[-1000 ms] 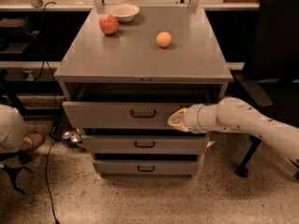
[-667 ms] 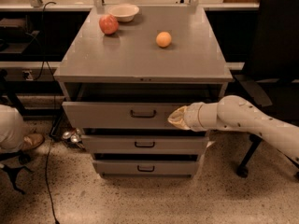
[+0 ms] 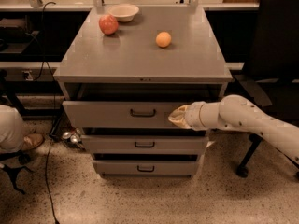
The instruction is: Close top drawer
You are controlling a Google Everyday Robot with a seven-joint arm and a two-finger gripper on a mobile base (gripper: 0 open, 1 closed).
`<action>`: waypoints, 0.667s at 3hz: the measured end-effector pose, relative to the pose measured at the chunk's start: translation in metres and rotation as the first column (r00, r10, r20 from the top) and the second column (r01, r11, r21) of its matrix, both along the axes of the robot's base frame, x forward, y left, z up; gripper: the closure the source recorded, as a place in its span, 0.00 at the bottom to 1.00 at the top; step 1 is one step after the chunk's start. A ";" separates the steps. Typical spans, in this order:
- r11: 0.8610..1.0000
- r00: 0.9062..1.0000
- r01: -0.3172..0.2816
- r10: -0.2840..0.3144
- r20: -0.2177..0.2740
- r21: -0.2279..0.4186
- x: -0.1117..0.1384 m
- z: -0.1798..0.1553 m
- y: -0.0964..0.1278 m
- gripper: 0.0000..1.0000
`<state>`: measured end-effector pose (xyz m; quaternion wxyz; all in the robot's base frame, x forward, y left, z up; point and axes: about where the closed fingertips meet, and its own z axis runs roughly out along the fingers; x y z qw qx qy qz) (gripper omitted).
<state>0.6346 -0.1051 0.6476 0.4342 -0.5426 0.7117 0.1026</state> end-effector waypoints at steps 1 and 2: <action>1.000 1.000 -0.014 0.014 0.008 0.021 0.007 -0.002 0.002 1.00; 0.999 1.000 -0.022 0.022 0.009 0.034 0.010 -0.003 0.001 1.00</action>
Offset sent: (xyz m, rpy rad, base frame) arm 0.0145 -0.0032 -0.0023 0.0459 -0.0139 0.0230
